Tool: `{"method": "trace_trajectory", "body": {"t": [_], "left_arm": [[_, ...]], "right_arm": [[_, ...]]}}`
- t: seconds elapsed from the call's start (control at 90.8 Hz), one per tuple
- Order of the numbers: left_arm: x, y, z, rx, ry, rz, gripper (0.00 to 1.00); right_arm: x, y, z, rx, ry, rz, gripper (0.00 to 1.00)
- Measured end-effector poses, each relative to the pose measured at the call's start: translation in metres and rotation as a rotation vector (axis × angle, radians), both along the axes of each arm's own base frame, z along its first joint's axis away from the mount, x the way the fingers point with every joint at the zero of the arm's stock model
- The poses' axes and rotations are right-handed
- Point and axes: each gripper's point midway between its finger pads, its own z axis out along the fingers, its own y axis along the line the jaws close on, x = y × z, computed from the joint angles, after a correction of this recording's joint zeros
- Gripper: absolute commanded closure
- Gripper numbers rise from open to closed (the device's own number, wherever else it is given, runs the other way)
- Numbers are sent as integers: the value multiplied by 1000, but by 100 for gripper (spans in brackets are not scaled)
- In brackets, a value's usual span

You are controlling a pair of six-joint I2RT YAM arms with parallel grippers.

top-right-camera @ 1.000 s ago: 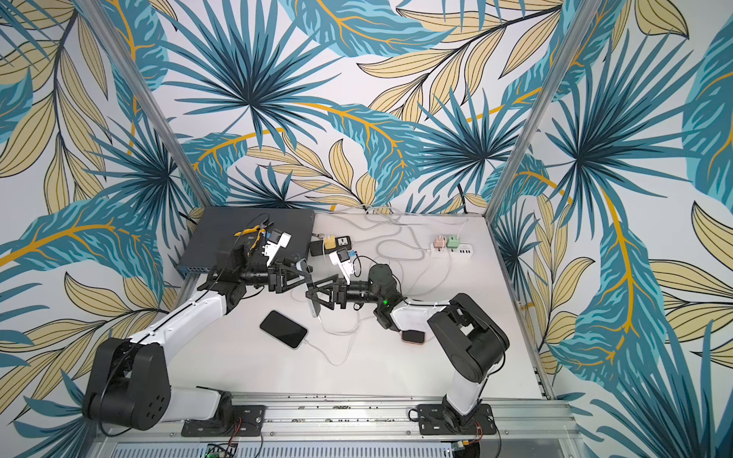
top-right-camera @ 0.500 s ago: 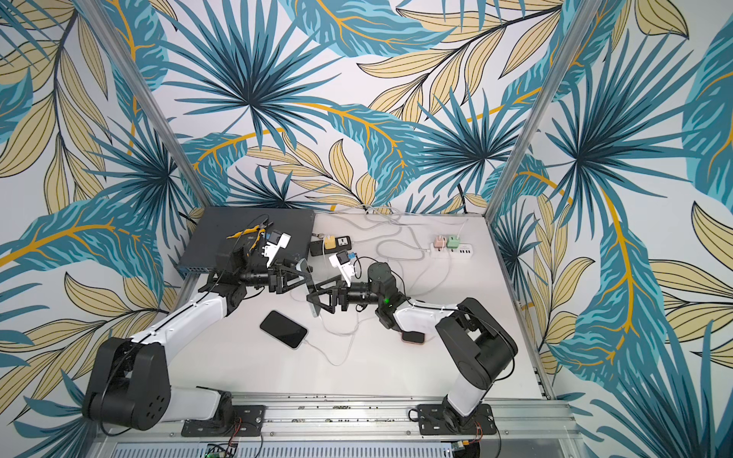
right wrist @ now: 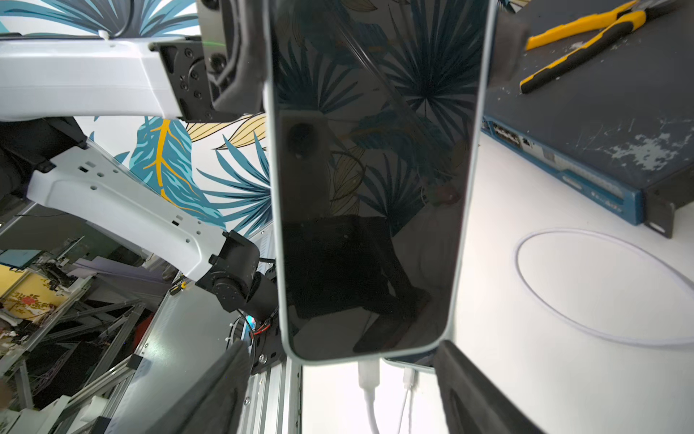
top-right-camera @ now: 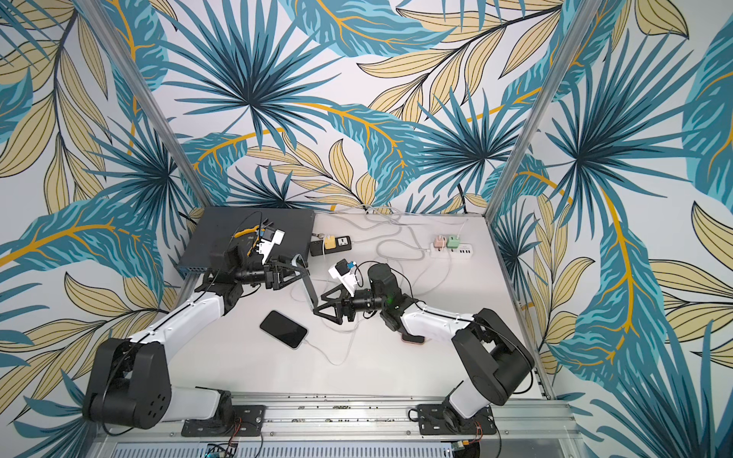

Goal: Unplug the charging cable from the phone
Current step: Pick up the phone at the center of the board, then remove the charging cable from the phone.

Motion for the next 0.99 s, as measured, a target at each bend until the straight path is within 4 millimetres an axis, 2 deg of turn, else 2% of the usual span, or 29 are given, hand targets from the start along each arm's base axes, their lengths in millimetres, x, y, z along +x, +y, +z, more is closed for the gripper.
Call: {"method": "trace_trajectory", "body": {"t": [0.154, 0.386, 0.859, 0.992], "left_arm": [[0, 0, 0, 0, -1, 3, 61], [1, 1, 0, -1, 3, 5, 60], [3, 3, 0, 0, 2, 15, 61], [3, 4, 0, 0, 2, 17, 61]], "right_arm": [[-7, 2, -22, -57, 25, 23, 34], [-15, 5, -54, -135, 67, 55, 64], [-17, 6, -53, -126, 66, 68, 100], [-17, 6, -53, -123, 65, 69, 100]]}}
